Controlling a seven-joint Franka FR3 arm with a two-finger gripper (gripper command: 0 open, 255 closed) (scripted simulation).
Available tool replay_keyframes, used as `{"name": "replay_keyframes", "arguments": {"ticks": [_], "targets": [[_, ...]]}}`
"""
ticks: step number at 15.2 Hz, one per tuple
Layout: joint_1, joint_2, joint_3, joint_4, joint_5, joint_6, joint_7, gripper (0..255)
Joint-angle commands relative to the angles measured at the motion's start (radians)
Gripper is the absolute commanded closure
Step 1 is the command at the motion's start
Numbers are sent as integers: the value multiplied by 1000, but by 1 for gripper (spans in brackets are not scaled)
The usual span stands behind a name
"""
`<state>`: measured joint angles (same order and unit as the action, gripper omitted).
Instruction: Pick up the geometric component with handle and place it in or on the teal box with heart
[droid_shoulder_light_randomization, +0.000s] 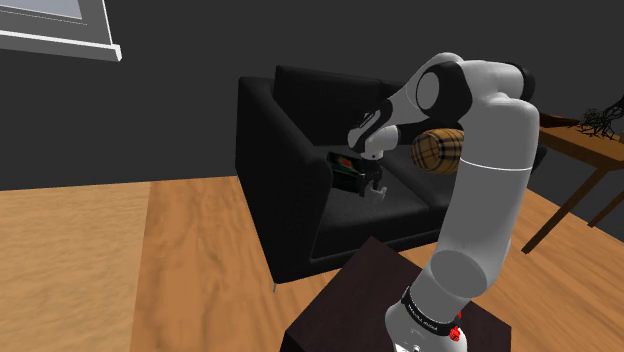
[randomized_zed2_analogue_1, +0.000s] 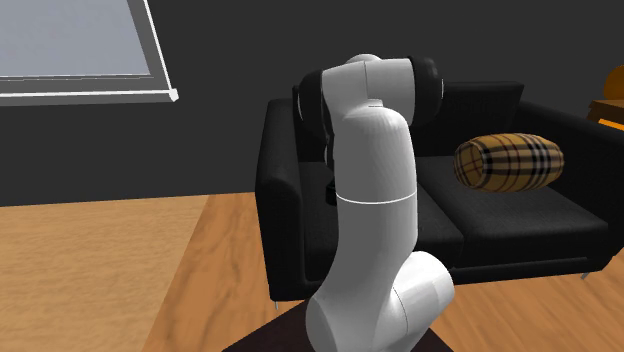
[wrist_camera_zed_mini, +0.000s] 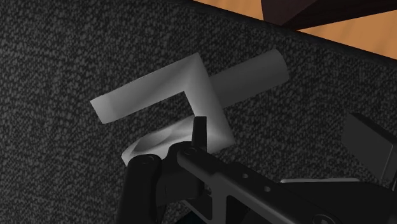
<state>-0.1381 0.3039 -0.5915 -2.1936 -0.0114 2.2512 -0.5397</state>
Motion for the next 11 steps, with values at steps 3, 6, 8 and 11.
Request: {"name": "replay_keyframes", "arguments": {"ticks": [3,6,8,11], "targets": [[5,39,4,-9,-4,-20,10,255],[-5,53,5,-2,4,-13,-4,255],[-5,51,5,-2,3,-14,-4,255],[-1,35,2,-14,-9,-16,5,255]]}}
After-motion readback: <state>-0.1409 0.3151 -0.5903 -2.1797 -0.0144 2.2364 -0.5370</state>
